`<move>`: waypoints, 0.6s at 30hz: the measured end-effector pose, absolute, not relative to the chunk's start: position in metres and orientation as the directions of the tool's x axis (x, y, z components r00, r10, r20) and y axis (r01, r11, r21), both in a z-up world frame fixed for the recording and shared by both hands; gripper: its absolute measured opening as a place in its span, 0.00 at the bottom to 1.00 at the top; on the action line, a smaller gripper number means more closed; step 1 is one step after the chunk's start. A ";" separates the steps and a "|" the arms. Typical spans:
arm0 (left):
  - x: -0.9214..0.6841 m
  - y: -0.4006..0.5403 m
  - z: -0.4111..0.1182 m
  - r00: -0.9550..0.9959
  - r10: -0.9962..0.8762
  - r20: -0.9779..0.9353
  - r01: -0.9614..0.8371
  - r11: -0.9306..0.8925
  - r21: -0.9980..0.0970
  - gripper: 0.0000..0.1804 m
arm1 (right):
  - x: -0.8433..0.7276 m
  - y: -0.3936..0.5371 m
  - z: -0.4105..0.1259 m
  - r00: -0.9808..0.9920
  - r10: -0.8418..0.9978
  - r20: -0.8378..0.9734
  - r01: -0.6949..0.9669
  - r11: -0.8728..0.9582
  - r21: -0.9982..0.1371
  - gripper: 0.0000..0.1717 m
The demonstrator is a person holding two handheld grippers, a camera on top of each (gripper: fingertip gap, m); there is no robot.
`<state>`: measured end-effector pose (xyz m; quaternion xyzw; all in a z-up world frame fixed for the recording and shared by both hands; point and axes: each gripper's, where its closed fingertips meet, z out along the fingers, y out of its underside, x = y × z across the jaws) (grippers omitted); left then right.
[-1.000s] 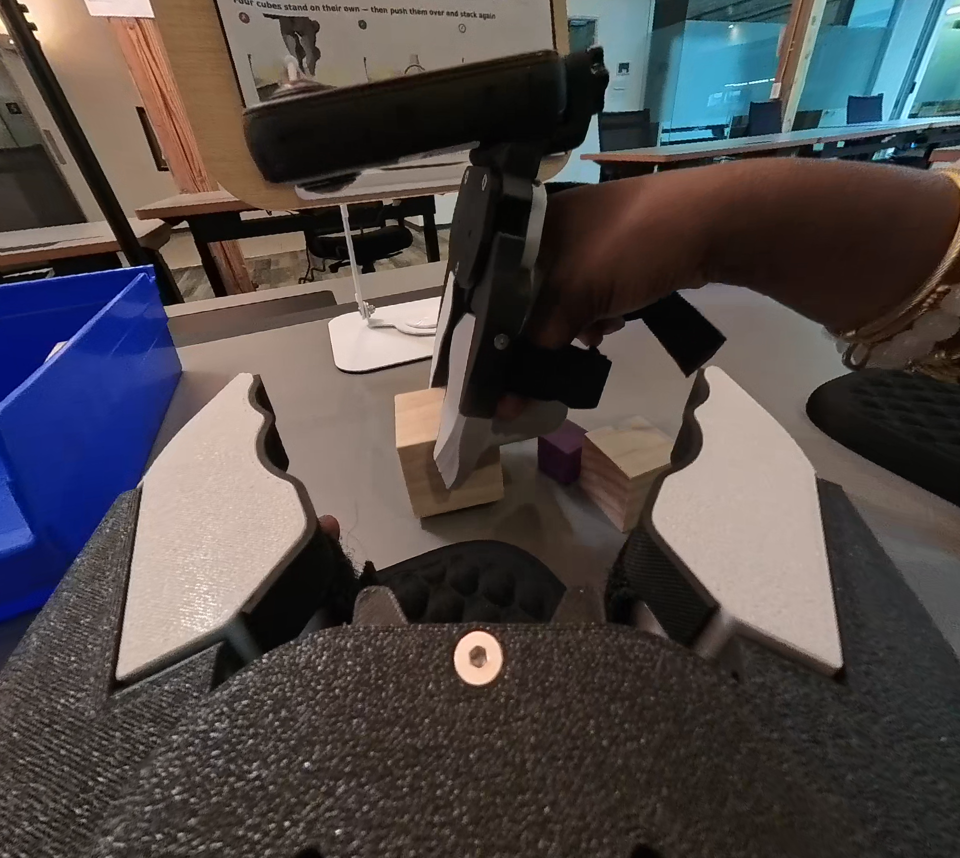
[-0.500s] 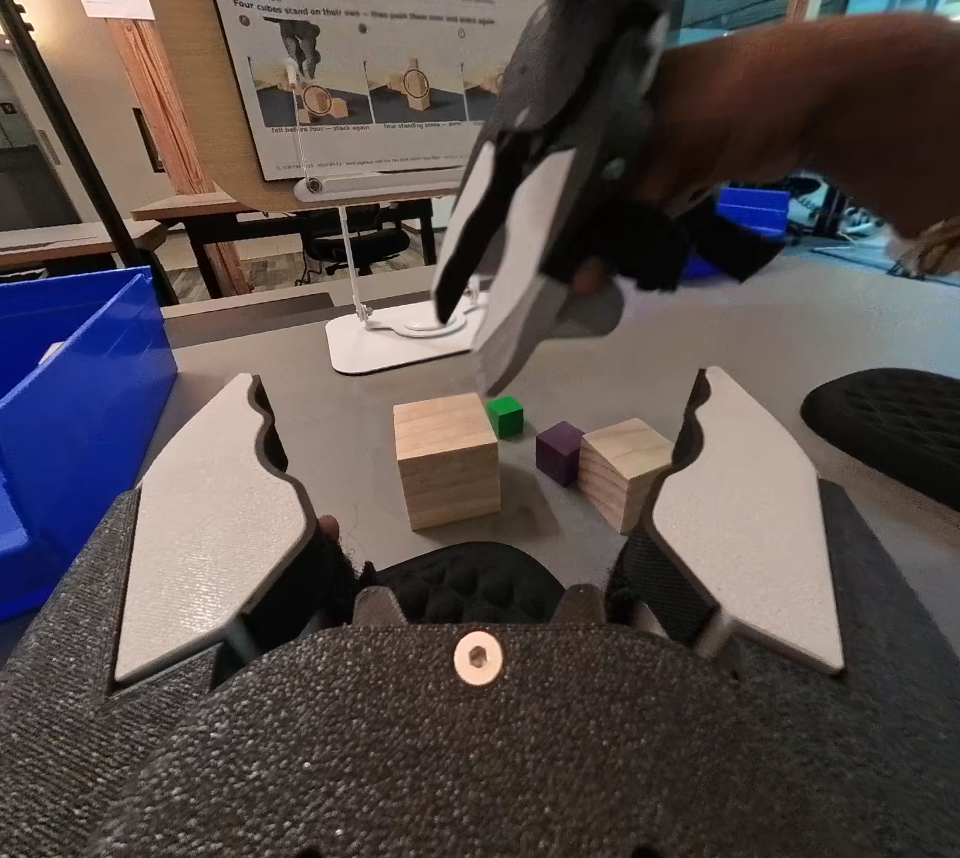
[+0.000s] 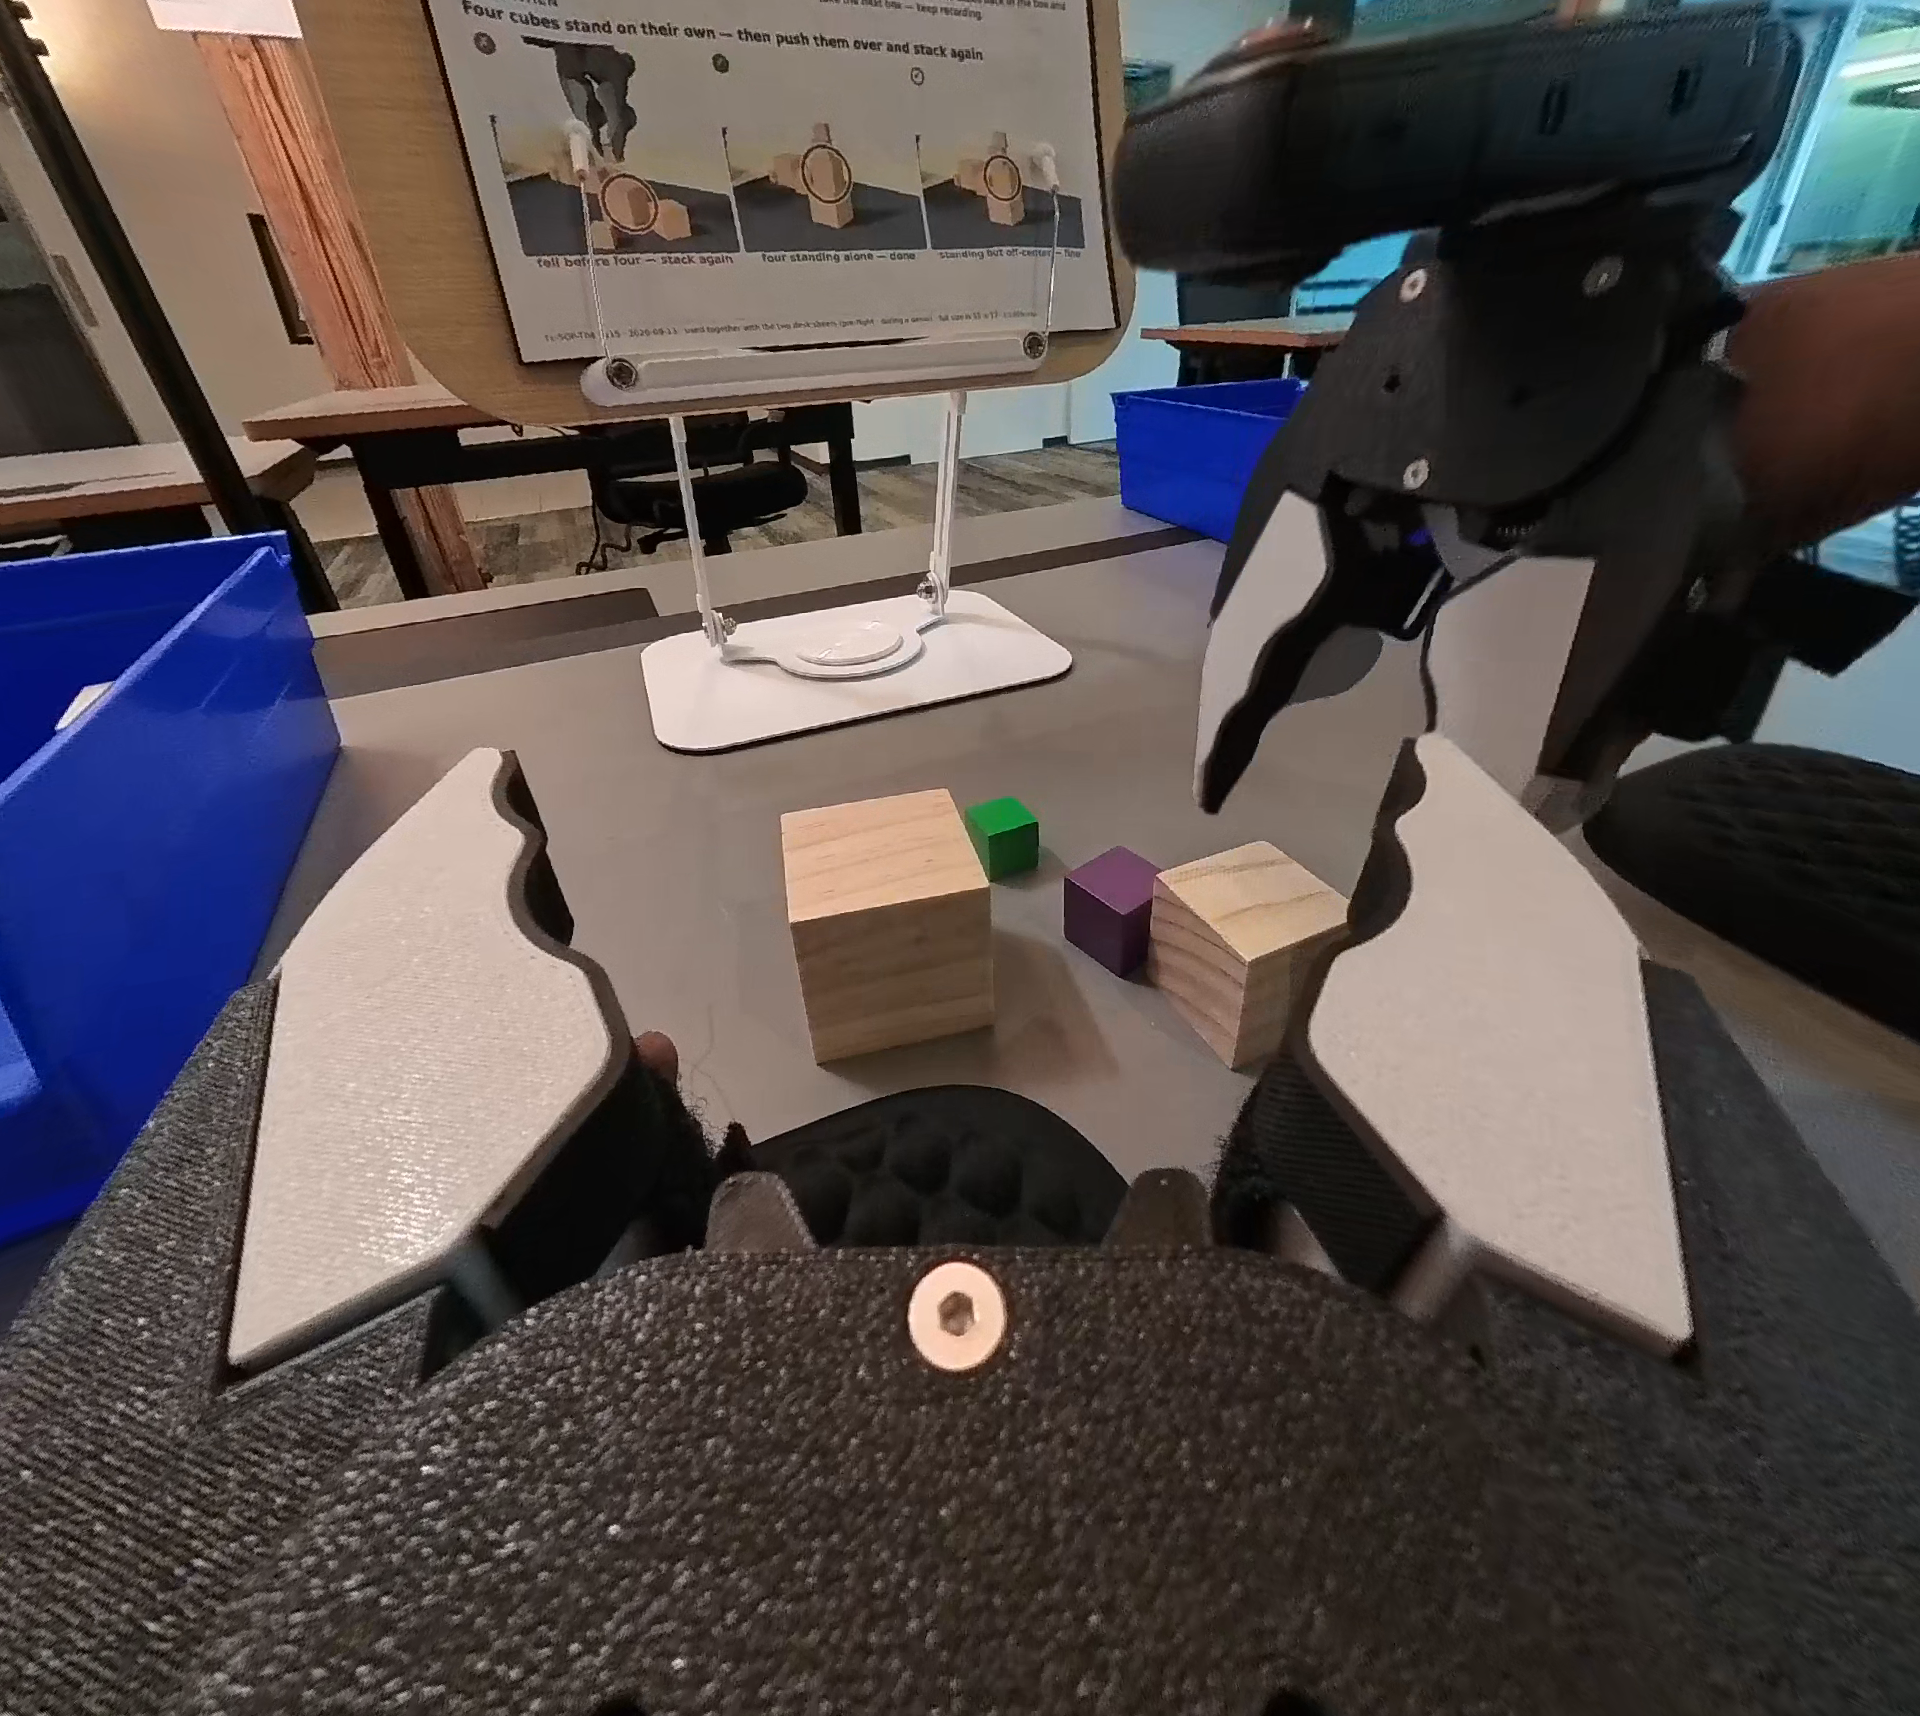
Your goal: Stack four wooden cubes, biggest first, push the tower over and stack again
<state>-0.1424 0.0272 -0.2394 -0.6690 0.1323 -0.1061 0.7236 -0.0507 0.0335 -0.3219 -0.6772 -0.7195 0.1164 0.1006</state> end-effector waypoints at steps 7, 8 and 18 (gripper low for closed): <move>-0.142 0.028 -0.240 0.942 -0.333 -0.047 -0.023 0.077 -0.997 0.81 | -0.059 0.028 -0.331 -0.074 0.997 -0.031 0.957 0.062 -0.282 0.36; -0.142 0.027 -0.240 0.941 -0.334 -0.047 -0.022 0.078 -0.997 0.81 | -0.059 0.027 -0.332 -0.074 0.997 -0.035 0.958 0.061 -0.280 0.36; -0.142 0.028 -0.240 0.942 -0.333 -0.046 -0.022 0.075 -0.997 0.81 | -0.063 0.030 -0.338 -0.058 0.998 -0.013 0.963 0.053 -0.266 0.25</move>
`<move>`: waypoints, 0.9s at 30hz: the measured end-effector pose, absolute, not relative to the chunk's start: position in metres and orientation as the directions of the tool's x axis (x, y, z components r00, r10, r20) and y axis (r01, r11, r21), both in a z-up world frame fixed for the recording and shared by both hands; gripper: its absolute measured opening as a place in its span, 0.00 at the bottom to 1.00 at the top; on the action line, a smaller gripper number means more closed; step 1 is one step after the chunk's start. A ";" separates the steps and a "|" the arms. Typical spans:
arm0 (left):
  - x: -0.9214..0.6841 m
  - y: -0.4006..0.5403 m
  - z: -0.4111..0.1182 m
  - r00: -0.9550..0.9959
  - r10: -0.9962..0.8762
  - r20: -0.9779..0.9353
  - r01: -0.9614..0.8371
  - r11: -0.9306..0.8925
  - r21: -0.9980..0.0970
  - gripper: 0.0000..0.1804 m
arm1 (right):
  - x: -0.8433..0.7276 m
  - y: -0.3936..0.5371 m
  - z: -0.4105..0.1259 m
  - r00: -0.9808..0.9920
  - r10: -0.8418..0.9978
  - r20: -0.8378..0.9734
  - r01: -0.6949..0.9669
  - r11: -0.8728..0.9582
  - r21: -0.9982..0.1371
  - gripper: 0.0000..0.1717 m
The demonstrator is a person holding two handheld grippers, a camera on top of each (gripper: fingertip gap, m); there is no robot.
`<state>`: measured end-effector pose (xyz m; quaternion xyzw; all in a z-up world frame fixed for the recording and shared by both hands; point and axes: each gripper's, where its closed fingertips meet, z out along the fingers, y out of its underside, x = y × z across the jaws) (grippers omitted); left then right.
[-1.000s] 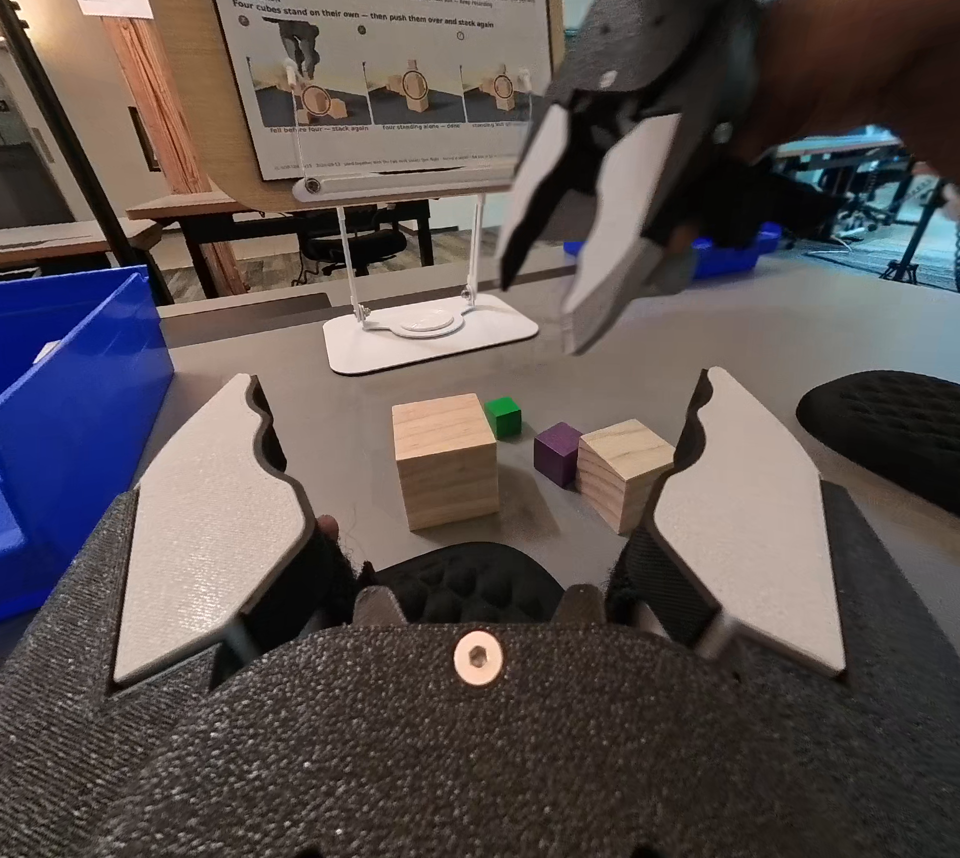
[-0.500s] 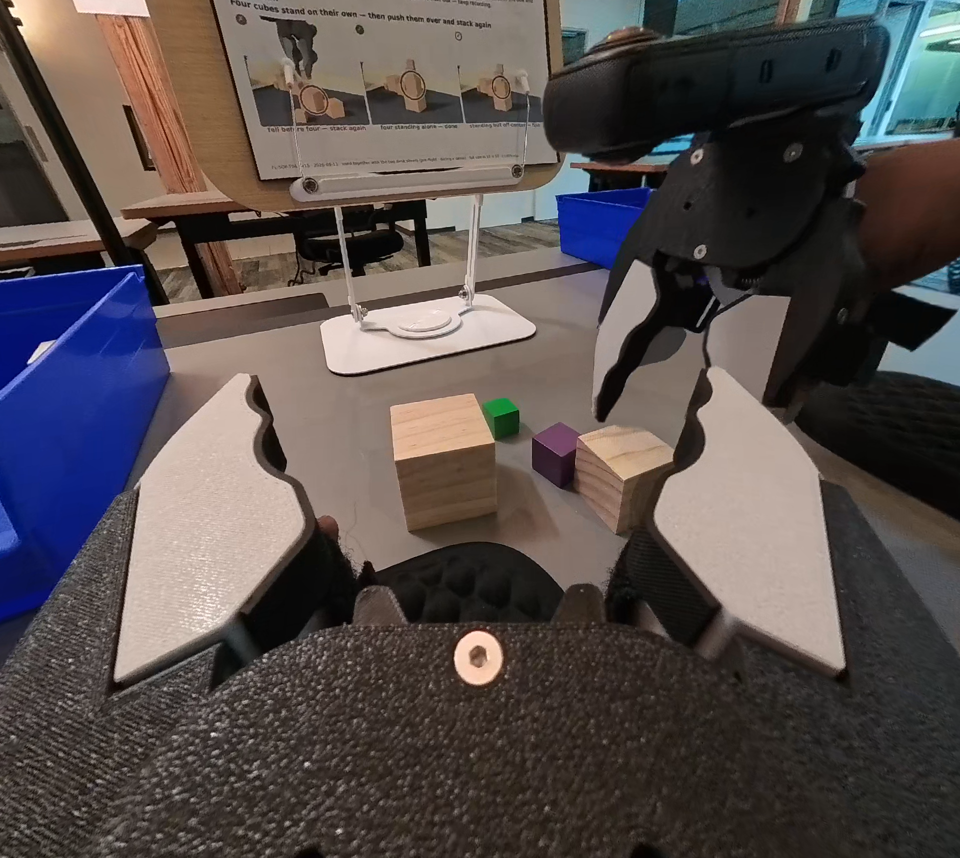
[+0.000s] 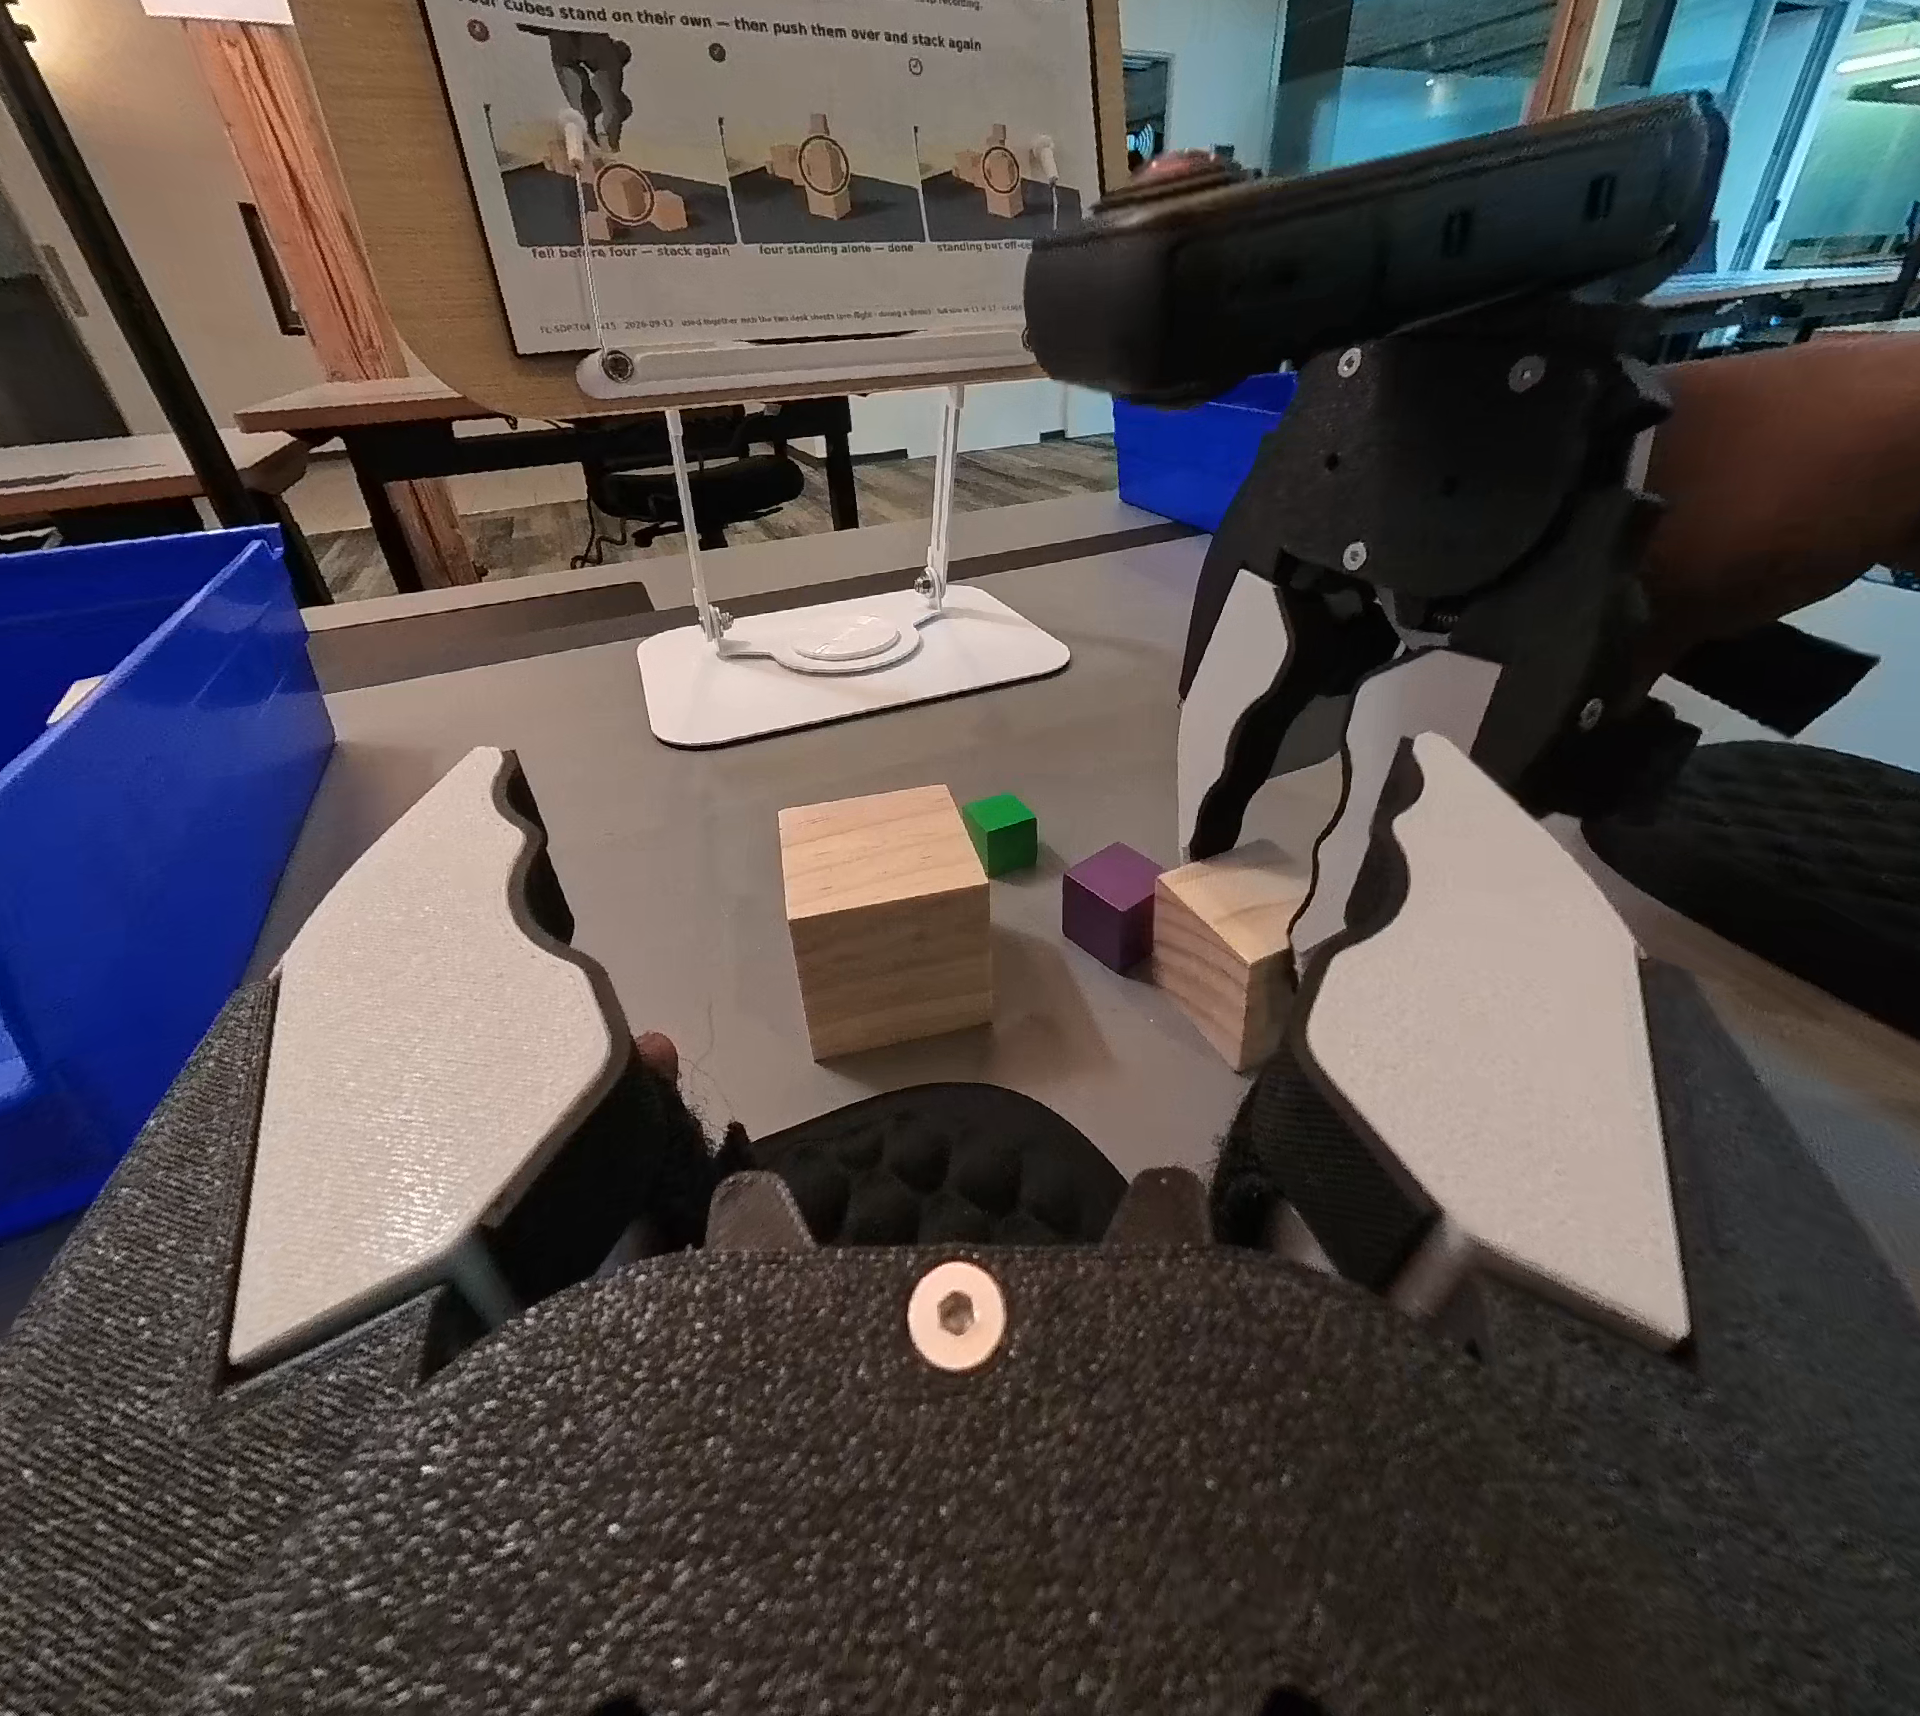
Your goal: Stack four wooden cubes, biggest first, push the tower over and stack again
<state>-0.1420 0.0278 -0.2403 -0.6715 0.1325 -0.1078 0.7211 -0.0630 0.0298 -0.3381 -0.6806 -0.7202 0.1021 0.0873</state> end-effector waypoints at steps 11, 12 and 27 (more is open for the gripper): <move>-0.142 0.028 -0.240 0.943 -0.329 -0.048 -0.025 0.075 -0.997 0.80 | -0.107 0.062 -0.255 0.024 0.997 0.068 0.915 0.005 -0.403 0.24; -0.142 0.028 -0.240 0.943 -0.329 -0.048 -0.025 0.076 -0.997 0.80 | -0.114 0.064 -0.253 0.034 0.997 0.066 0.912 -0.004 -0.411 0.24; -0.143 0.027 -0.239 0.944 -0.328 -0.046 -0.021 0.080 -0.997 0.79 | -0.157 0.075 -0.279 0.128 0.992 -0.005 0.908 -0.119 -0.402 0.24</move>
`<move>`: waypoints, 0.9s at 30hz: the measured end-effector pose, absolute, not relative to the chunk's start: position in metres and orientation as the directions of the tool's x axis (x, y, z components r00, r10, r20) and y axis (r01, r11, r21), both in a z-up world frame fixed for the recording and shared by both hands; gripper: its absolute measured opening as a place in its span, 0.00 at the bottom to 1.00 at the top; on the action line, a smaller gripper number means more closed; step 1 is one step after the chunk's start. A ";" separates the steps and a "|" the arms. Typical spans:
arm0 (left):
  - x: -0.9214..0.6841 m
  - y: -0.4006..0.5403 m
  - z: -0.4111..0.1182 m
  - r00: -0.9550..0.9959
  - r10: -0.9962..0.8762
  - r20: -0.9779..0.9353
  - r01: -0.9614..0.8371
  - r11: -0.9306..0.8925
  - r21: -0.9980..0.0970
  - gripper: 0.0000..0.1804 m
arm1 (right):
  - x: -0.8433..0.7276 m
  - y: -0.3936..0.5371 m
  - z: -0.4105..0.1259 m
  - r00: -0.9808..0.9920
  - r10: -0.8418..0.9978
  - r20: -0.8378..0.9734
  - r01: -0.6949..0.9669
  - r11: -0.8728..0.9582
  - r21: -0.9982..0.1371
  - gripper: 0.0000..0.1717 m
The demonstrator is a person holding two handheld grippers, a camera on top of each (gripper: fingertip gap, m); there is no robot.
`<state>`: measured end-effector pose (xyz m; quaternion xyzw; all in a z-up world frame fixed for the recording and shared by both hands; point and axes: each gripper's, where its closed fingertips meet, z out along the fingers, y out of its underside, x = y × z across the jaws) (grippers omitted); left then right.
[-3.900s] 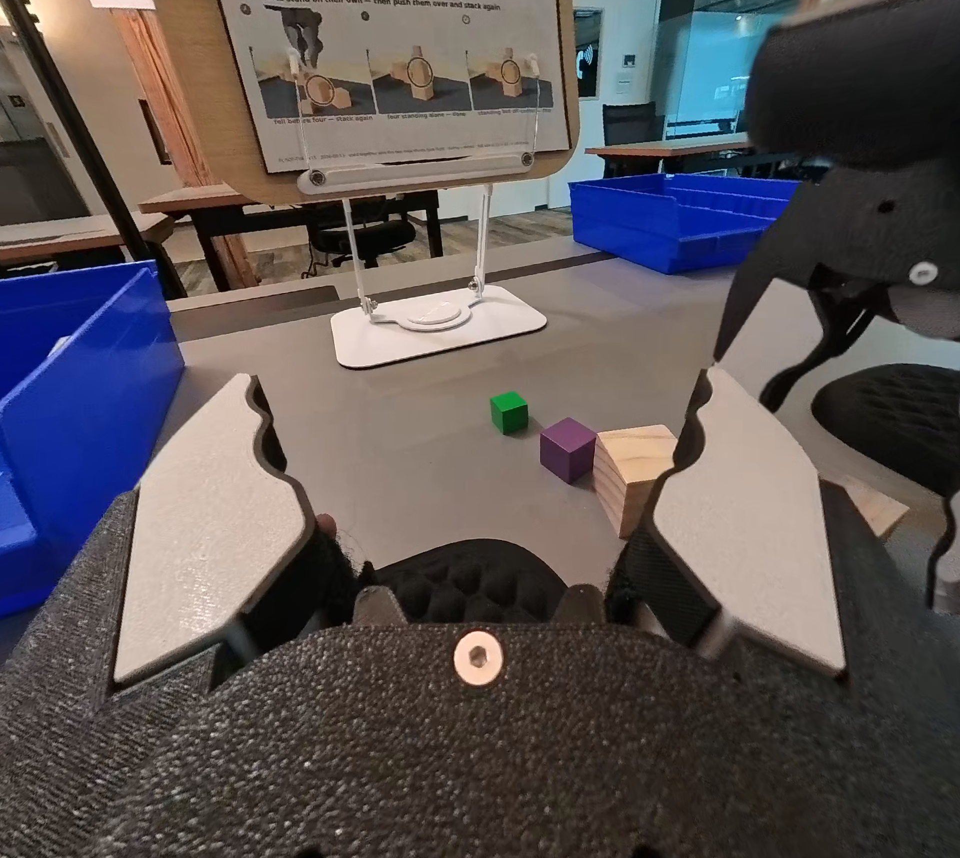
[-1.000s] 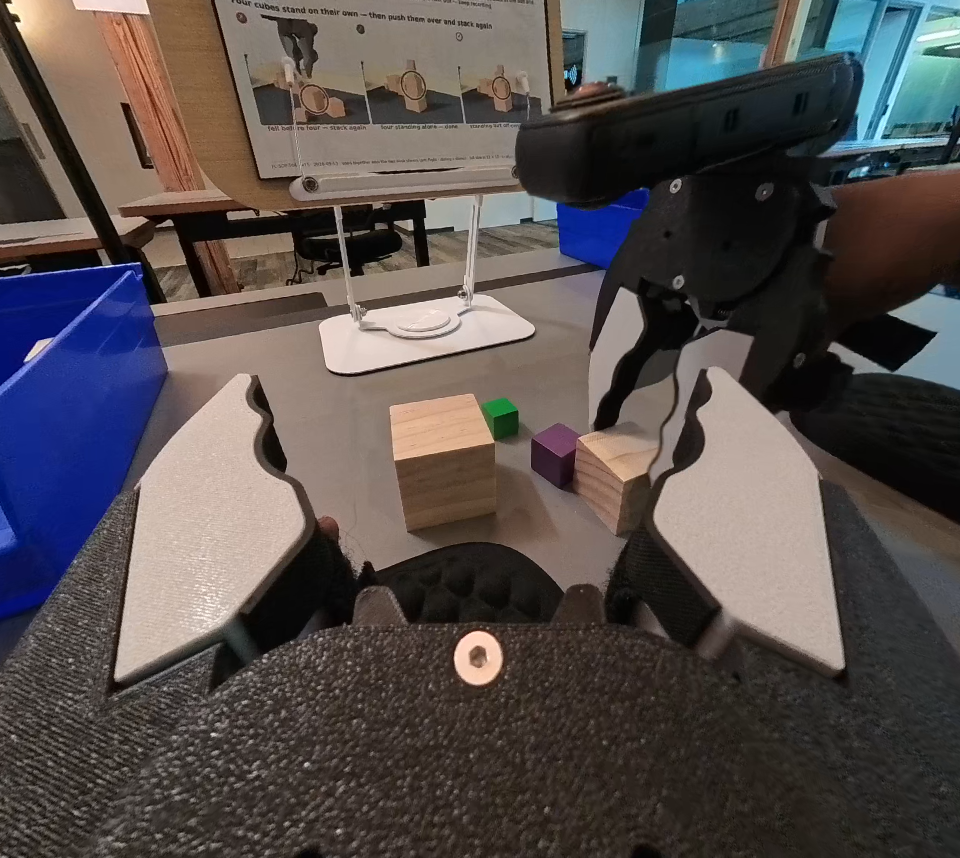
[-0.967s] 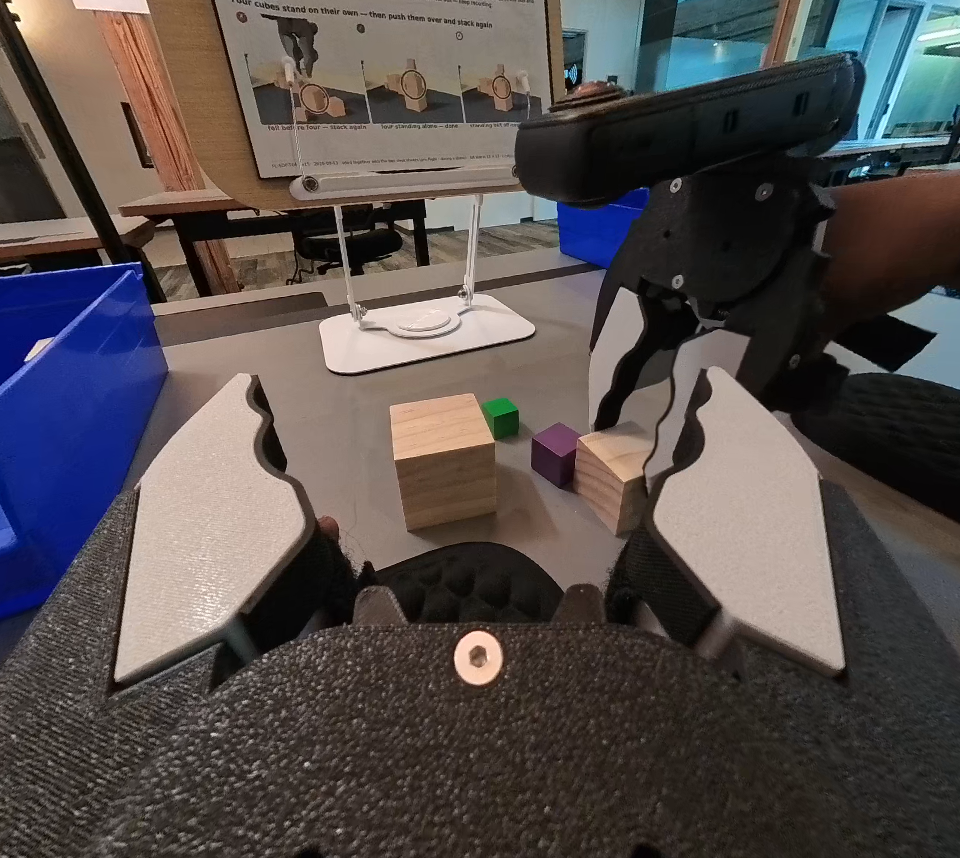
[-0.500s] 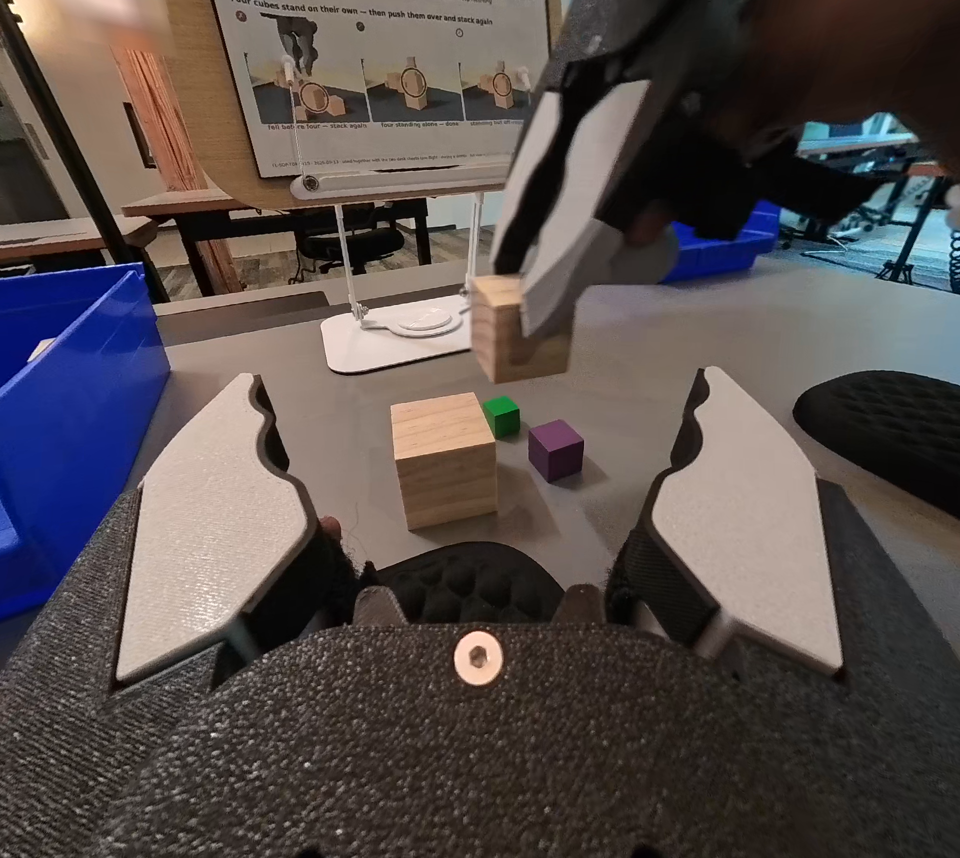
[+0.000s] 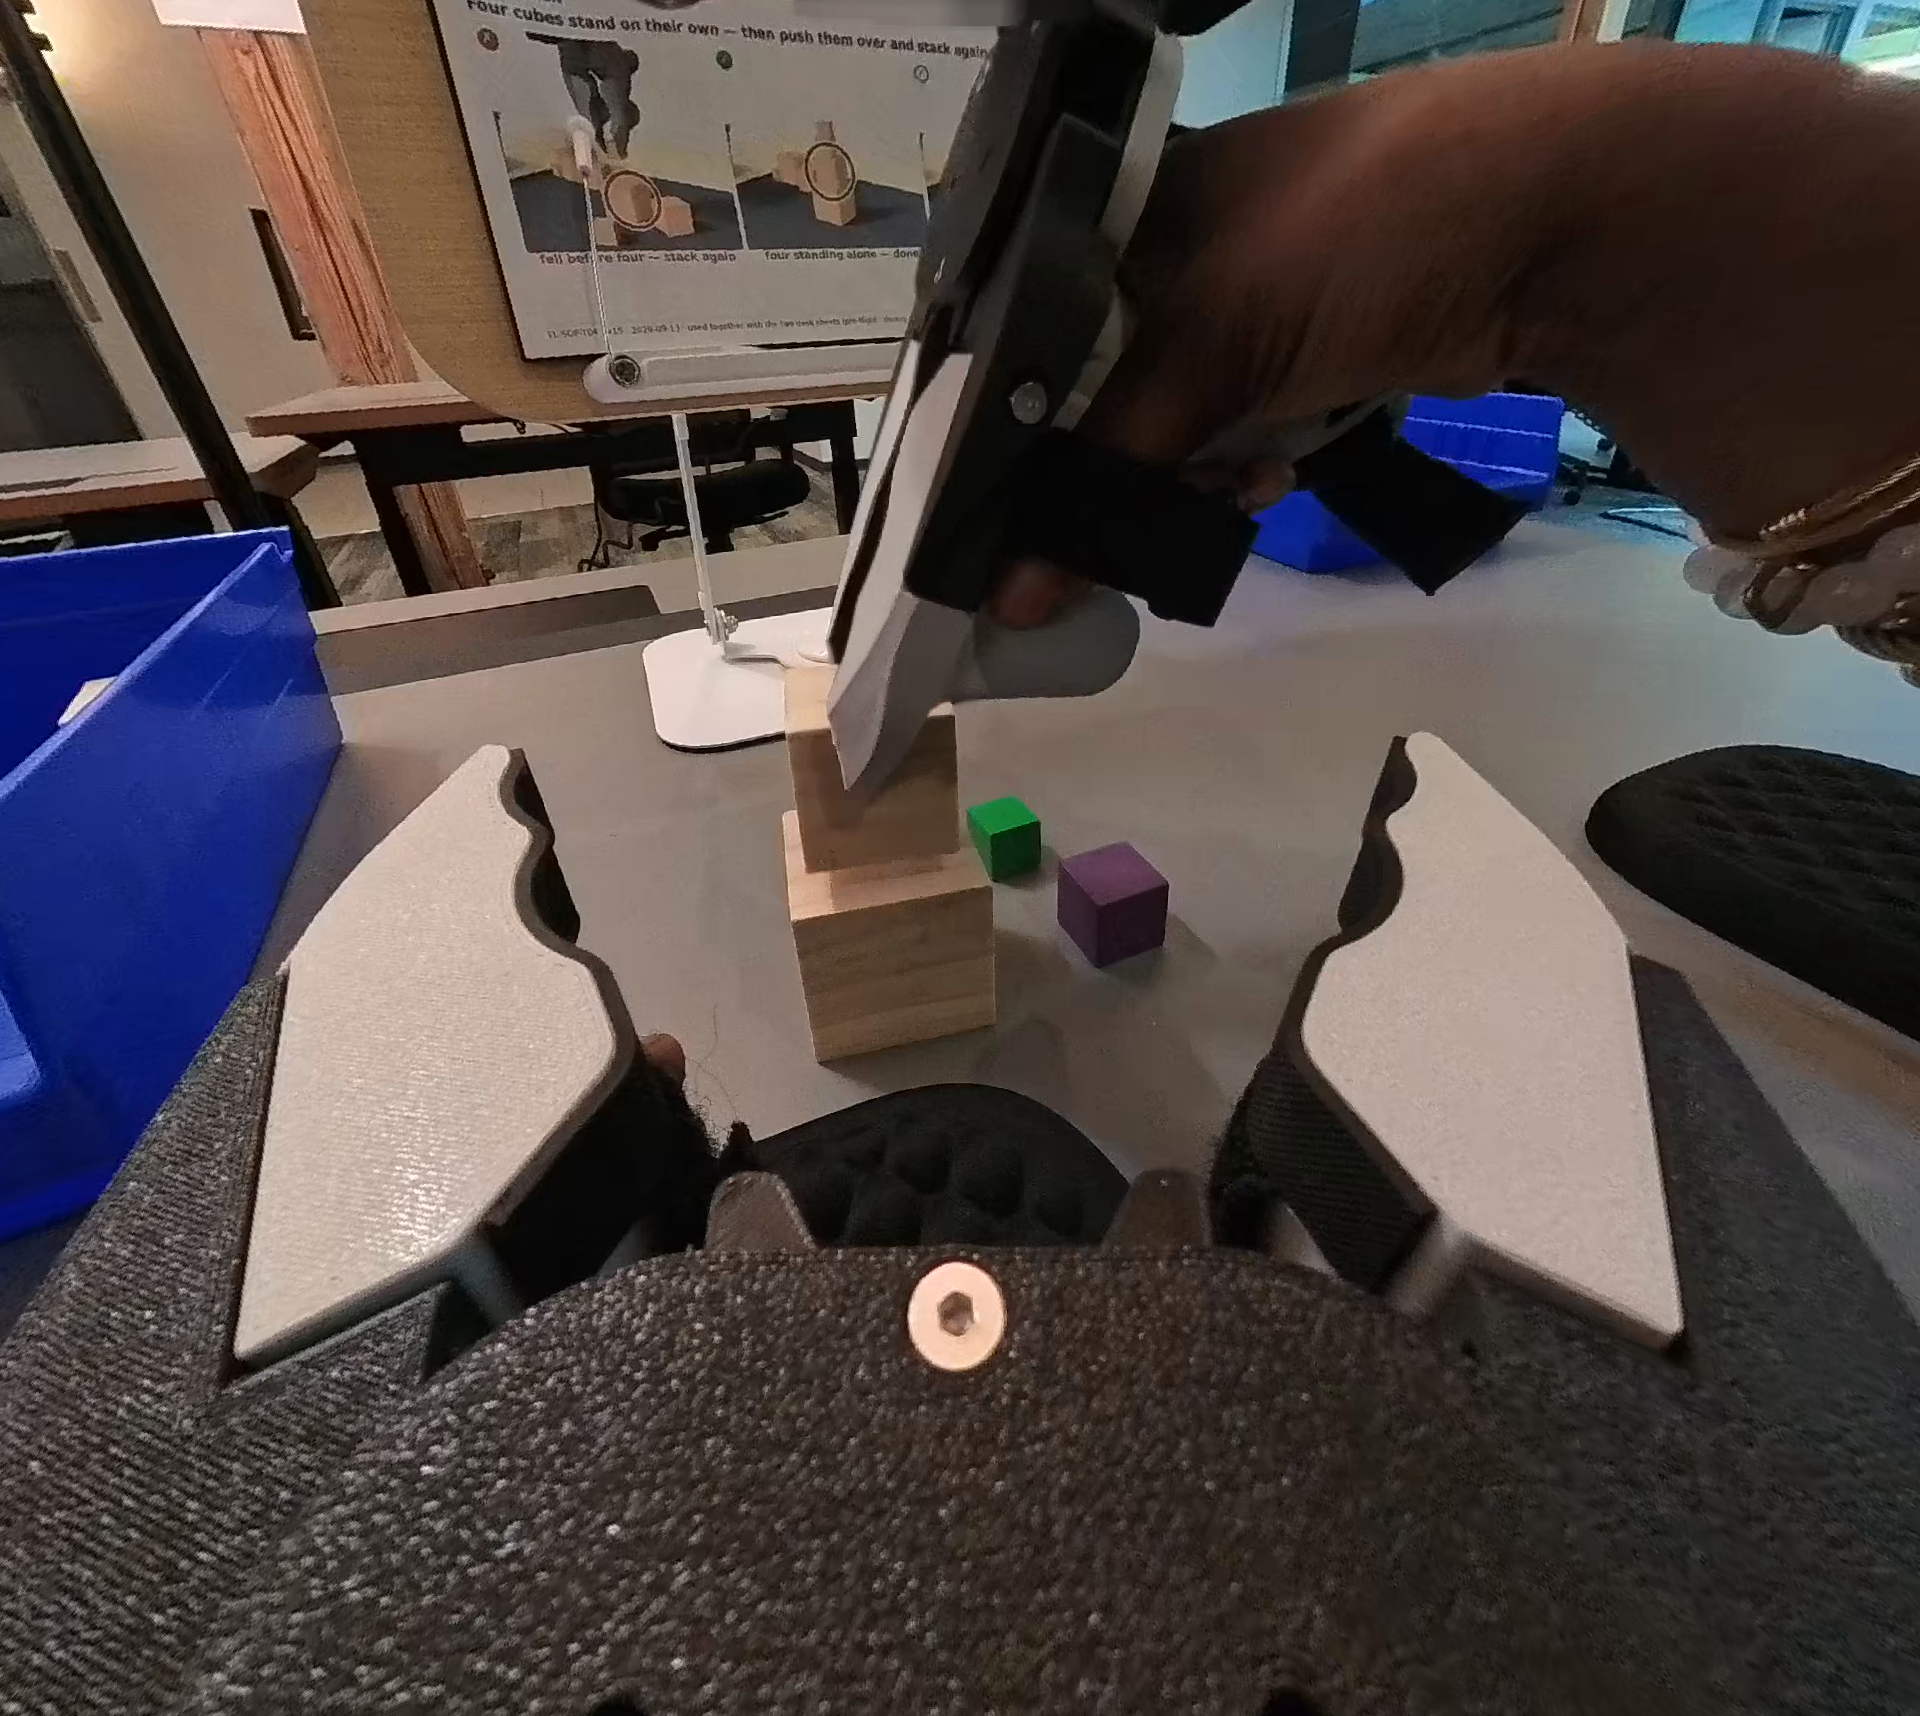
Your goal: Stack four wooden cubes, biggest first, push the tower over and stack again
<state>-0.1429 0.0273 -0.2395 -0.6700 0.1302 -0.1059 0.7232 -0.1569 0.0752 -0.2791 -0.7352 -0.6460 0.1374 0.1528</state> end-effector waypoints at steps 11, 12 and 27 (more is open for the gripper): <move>-0.143 0.028 -0.240 0.943 -0.329 -0.049 -0.024 0.081 -0.996 0.79 | -0.156 0.076 -0.284 0.098 0.995 0.010 0.911 -0.085 -0.404 0.24; -0.143 0.028 -0.240 0.943 -0.329 -0.049 -0.024 0.081 -0.996 0.79 | -0.156 0.076 -0.284 0.096 0.995 0.007 0.910 -0.085 -0.405 0.24; -0.143 0.028 -0.239 0.942 -0.331 -0.055 -0.027 0.086 -0.996 0.78 | -0.154 0.079 -0.287 0.106 0.994 -0.004 0.904 -0.098 -0.416 0.25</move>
